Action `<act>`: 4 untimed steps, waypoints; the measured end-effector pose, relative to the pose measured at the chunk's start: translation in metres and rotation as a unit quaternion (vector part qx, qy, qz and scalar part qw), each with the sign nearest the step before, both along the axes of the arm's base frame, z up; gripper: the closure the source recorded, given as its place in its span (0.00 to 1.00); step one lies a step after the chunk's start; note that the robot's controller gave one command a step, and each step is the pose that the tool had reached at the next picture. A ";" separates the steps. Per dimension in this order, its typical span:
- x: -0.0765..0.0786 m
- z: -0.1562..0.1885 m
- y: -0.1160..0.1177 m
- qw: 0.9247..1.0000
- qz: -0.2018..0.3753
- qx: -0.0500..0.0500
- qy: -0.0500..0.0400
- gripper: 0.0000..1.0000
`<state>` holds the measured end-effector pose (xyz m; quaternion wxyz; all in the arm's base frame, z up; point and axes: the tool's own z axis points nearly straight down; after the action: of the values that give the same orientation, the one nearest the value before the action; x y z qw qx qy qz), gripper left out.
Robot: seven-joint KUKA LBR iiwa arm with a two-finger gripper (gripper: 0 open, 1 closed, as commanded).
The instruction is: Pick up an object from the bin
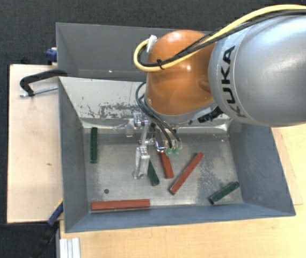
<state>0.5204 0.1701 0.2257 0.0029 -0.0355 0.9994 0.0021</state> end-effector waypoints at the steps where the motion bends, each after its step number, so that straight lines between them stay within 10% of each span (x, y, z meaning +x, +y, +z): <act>1: 0.011 -0.059 -0.021 0.998 0.065 -0.002 -0.001 0.00; 4: 0.034 -0.128 -0.101 0.993 0.114 -0.004 0.001 0.00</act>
Offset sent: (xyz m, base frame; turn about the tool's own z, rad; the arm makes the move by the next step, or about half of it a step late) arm 0.0667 -0.0479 0.0050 -0.1032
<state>0.5541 0.0690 0.0975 0.0016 -0.1496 0.9887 -0.0011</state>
